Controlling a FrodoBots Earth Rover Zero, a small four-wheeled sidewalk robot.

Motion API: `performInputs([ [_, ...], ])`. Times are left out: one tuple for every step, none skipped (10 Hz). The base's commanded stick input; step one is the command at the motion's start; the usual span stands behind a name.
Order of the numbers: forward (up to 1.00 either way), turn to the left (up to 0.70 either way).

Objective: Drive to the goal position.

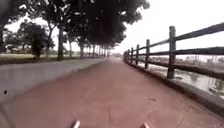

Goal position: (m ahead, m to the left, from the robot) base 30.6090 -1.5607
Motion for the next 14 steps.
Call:
performInputs([
  [0.7, 0.0],
  [0.7, 0.0],
  [0.7, 0.0],
  [0.7, 0.0],
  [0.7, 0.0],
  [0.7, 0.0],
  [0.7, 0.0],
  [0.7, 0.0],
  [0.7, 0.0],
  [0.7, 0.0],
  [0.7, 0.0],
  [0.7, 0.0],
  [0.7, 0.0],
  [0.7, 0.0],
])
